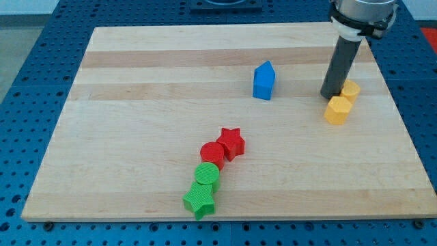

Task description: Move the yellow hexagon below the yellow heart

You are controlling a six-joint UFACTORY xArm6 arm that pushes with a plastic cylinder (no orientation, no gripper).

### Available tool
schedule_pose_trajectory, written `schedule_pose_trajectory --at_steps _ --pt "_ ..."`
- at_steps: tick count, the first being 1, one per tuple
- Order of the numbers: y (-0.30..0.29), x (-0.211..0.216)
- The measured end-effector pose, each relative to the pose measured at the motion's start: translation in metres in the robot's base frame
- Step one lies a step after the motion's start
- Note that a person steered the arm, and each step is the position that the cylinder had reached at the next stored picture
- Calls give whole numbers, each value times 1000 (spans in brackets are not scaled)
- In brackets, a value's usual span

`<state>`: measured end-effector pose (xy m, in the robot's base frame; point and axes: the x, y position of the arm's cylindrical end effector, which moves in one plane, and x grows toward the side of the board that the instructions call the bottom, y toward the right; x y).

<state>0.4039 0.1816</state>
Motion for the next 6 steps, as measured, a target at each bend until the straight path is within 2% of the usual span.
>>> schedule_pose_trajectory --at_steps 1,2,4,6 --pt "-50 1" --pt "-73 18" --pt "-50 51" --pt "11 49"
